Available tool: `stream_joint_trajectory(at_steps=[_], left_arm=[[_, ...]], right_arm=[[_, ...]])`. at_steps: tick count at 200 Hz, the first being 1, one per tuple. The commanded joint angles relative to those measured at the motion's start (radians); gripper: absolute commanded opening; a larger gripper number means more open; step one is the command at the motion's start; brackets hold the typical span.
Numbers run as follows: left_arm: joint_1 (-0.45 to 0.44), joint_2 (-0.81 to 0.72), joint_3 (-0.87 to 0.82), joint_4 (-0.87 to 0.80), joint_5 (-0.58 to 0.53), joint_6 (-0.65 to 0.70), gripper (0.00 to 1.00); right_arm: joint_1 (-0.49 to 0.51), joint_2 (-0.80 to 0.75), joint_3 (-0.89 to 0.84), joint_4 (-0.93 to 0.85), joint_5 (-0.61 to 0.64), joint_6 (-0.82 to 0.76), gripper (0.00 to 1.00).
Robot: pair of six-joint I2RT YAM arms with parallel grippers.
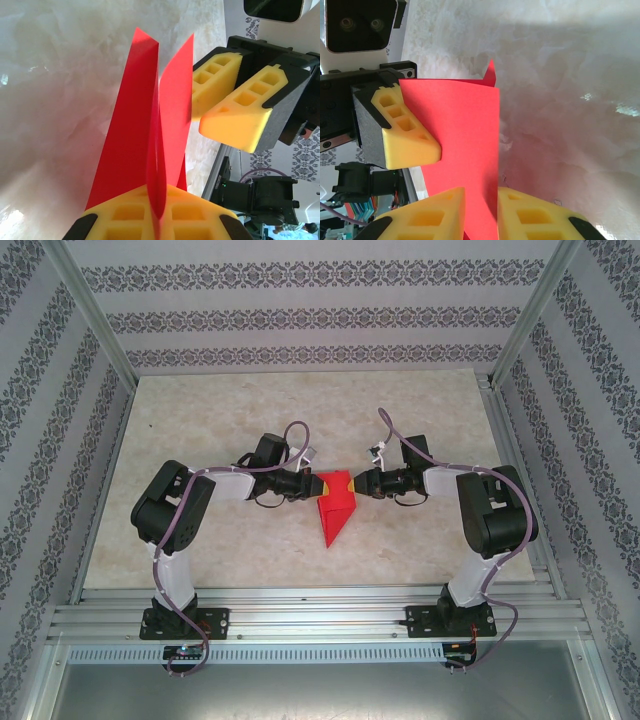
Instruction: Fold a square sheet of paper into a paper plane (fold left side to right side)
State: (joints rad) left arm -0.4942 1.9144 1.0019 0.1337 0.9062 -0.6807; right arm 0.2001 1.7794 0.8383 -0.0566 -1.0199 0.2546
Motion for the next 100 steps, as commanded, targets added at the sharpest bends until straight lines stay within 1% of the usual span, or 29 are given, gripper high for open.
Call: stream_joint_trajectory(at_steps=[1, 25, 40, 48, 59, 65, 74, 91, 100], left_arm=[[-0.008, -0.008, 0.024, -0.021, -0.007, 0.038, 0.05], [-0.008, -0.004, 0.026, -0.021, -0.007, 0.037, 0.05], [-0.008, -0.004, 0.026, -0.025, -0.01, 0.042, 0.06], [-0.006, -0.004, 0.027, -0.032, -0.014, 0.045, 0.09], [-0.006, -0.011, 0.03, -0.051, -0.027, 0.055, 0.14], [-0.005, -0.016, 0.029, -0.062, -0.036, 0.063, 0.17], [0.0, -0.032, 0.028, -0.082, -0.056, 0.075, 0.26], [0.014, -0.081, 0.024, -0.14, -0.105, 0.104, 0.48], [0.02, -0.12, 0.028, -0.191, -0.146, 0.129, 0.56]], right_arm=[[-0.01, -0.018, -0.01, 0.011, -0.023, -0.031, 0.2], [-0.01, -0.02, -0.006, 0.0, -0.013, -0.03, 0.13], [-0.011, -0.02, 0.0, -0.016, 0.001, -0.035, 0.04], [-0.011, -0.02, 0.002, -0.021, 0.008, -0.033, 0.0], [-0.009, -0.021, 0.005, -0.039, 0.025, -0.032, 0.0], [-0.008, -0.024, 0.005, -0.043, 0.033, -0.03, 0.0], [-0.007, -0.027, 0.007, -0.059, 0.059, -0.026, 0.0], [-0.001, -0.039, 0.006, -0.083, 0.091, -0.015, 0.0], [0.005, -0.048, 0.002, -0.087, 0.115, 0.006, 0.0]])
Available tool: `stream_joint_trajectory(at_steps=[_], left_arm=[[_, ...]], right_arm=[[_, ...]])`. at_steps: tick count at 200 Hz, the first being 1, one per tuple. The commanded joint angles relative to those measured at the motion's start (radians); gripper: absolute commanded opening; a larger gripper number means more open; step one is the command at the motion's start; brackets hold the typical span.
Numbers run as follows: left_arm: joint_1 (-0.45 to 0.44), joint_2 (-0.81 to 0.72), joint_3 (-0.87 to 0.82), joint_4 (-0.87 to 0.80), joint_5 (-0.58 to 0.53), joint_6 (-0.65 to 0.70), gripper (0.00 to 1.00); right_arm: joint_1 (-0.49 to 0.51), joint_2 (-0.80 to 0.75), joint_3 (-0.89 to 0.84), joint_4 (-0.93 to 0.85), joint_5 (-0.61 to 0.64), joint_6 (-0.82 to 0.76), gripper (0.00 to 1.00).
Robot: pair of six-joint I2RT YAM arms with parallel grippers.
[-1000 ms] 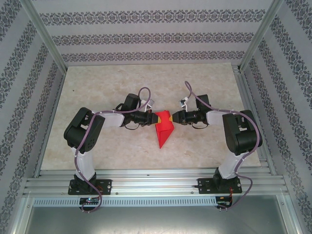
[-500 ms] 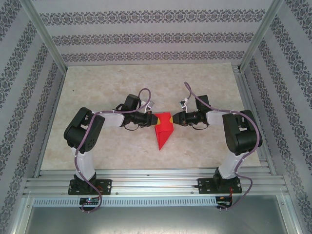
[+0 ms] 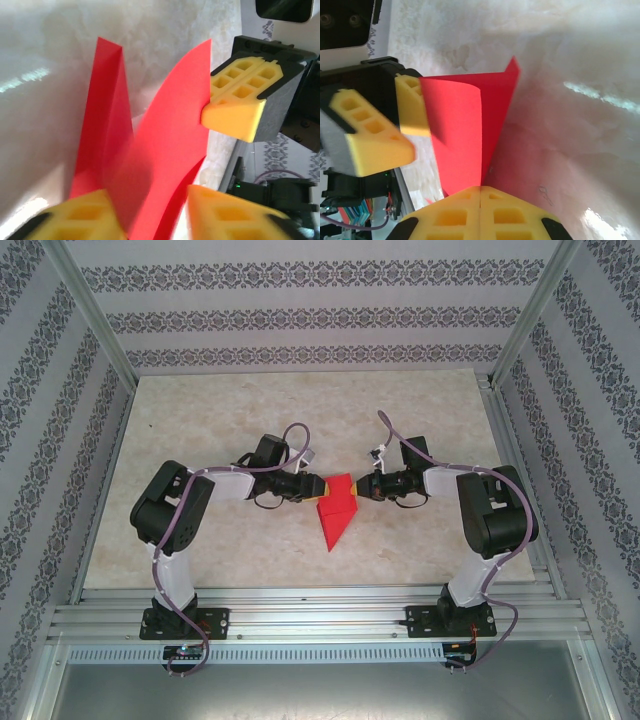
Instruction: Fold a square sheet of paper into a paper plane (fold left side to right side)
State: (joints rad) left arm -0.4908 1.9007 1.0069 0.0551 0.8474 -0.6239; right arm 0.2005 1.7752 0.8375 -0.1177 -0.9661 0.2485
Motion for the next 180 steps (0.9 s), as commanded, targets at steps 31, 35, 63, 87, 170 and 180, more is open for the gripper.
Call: stream_joint_trajectory(at_steps=[31, 35, 63, 87, 170, 180], left_arm=[[0.004, -0.262, 0.063, -0.376, -0.308, 0.206, 0.63], [-0.004, -0.284, 0.067, -0.402, -0.332, 0.218, 0.63], [-0.116, -0.398, 0.069, -0.538, -0.469, 0.263, 0.62], [-0.253, -0.433, 0.045, -0.557, -0.563, 0.231, 0.62], [-0.519, -0.152, 0.183, -0.605, -0.855, 0.147, 0.62], [-0.527, -0.116, 0.208, -0.623, -0.883, 0.148, 0.62]], right_arm=[[0.023, -0.091, -0.024, -0.016, 0.159, 0.122, 0.0], [0.024, -0.095, -0.028, -0.016, 0.175, 0.142, 0.0], [0.025, -0.126, -0.062, 0.029, 0.226, 0.296, 0.0], [0.031, -0.138, -0.081, 0.057, 0.25, 0.409, 0.0], [0.068, -0.116, -0.031, -0.027, 0.27, 0.427, 0.0], [0.068, -0.115, -0.028, -0.03, 0.268, 0.428, 0.0]])
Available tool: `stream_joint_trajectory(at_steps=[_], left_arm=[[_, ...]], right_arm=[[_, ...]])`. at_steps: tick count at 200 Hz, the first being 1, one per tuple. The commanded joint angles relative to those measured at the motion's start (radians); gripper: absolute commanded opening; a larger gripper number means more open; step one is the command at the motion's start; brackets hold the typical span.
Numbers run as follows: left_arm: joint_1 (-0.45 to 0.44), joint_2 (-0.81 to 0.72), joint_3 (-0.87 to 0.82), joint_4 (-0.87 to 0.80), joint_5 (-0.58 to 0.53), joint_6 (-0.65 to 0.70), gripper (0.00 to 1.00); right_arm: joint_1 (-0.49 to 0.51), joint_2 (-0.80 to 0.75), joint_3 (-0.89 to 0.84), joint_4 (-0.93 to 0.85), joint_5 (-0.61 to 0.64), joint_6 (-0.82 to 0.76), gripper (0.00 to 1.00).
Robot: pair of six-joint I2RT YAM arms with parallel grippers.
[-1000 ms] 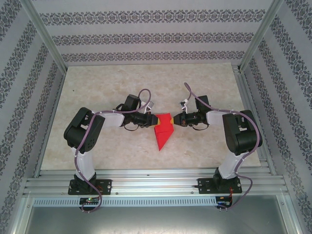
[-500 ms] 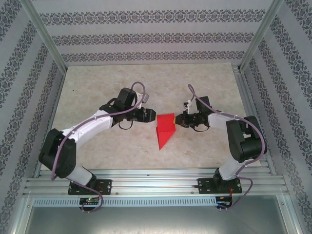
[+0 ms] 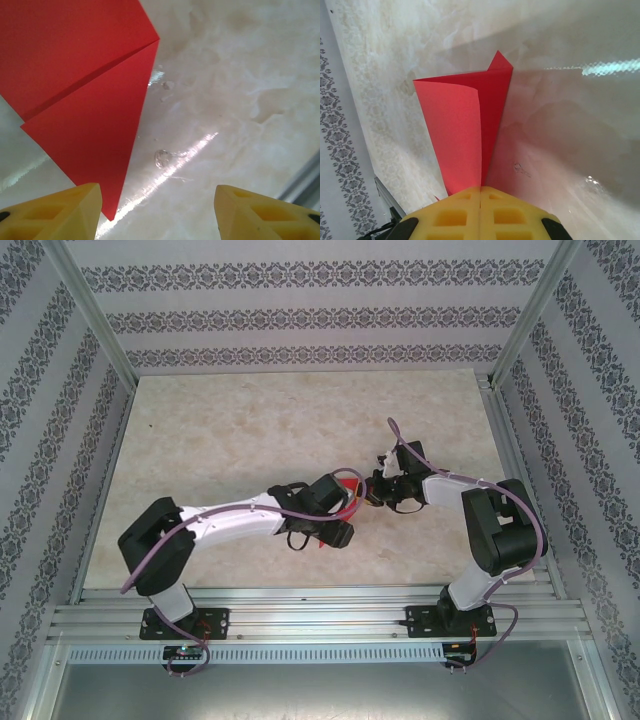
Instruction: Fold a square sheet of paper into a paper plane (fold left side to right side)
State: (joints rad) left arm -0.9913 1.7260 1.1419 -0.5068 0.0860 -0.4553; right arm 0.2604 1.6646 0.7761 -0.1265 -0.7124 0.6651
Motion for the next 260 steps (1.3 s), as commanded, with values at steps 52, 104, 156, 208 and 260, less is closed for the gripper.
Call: stream_joint_trajectory(at_steps=[52, 104, 156, 208, 260], left_arm=[[-0.047, 0.163, 0.148, -0.128, -0.252, -0.023, 0.63], [-0.05, 0.199, 0.156, -0.129, -0.282, -0.023, 0.59], [-0.052, 0.222, 0.161, -0.125, -0.281, -0.019, 0.47], [-0.053, 0.234, 0.163, -0.123, -0.275, -0.017, 0.39], [-0.039, 0.231, 0.152, -0.113, -0.256, -0.026, 0.33]], right_arm=[[0.012, 0.007, 0.039, -0.029, 0.01, 0.008, 0.0], [0.013, 0.019, 0.05, -0.039, 0.007, 0.0, 0.0], [0.013, 0.025, 0.054, -0.046, 0.011, -0.006, 0.0], [0.015, 0.039, 0.063, -0.067, 0.018, -0.022, 0.0], [0.014, 0.026, 0.076, -0.097, 0.02, -0.052, 0.0]])
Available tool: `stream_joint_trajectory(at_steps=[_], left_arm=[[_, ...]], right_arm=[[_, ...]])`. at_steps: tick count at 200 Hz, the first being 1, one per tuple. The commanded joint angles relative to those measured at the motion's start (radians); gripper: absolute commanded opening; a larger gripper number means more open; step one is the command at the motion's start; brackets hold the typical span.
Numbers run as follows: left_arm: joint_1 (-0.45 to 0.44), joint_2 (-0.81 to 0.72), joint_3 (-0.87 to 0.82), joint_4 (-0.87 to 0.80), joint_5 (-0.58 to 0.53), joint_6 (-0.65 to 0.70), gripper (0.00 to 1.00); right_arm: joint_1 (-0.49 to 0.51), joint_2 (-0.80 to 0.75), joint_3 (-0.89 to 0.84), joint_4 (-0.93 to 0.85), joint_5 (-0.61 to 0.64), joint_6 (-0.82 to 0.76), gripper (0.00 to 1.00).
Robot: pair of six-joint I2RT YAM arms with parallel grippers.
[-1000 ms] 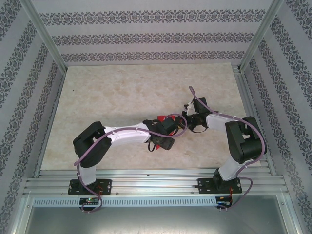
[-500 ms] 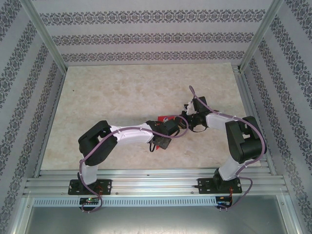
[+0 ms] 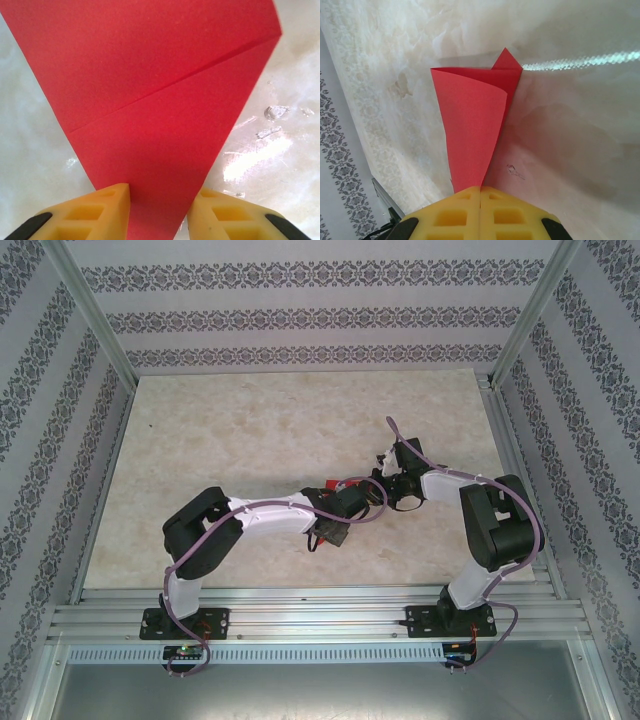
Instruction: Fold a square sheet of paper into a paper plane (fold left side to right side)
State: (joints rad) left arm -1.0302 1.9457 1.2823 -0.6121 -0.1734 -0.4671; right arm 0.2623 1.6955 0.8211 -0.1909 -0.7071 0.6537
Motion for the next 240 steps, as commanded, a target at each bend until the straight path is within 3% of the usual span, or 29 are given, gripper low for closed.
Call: stream_joint_trajectory(at_steps=[1, 38, 98, 140, 175, 240], left_arm=[[0.0, 0.01, 0.011, -0.006, 0.005, -0.015, 0.33], [0.038, -0.023, -0.01, 0.053, 0.104, -0.009, 0.23], [0.098, -0.06, 0.007, 0.087, 0.247, 0.011, 0.06], [0.163, -0.092, -0.019, 0.16, 0.412, -0.026, 0.04], [0.22, -0.097, -0.055, 0.251, 0.568, -0.081, 0.04], [0.246, -0.049, -0.066, 0.317, 0.643, -0.109, 0.04]], right_arm=[[0.012, -0.006, 0.031, -0.034, 0.015, -0.042, 0.0], [-0.009, -0.064, 0.053, -0.093, 0.045, -0.08, 0.07], [-0.069, -0.193, 0.025, -0.171, 0.151, -0.132, 0.33], [-0.073, -0.279, -0.077, -0.033, 0.128, -0.102, 0.47], [-0.036, -0.294, -0.141, 0.084, 0.104, -0.068, 0.5], [0.057, -0.176, -0.145, 0.218, 0.109, -0.025, 0.53]])
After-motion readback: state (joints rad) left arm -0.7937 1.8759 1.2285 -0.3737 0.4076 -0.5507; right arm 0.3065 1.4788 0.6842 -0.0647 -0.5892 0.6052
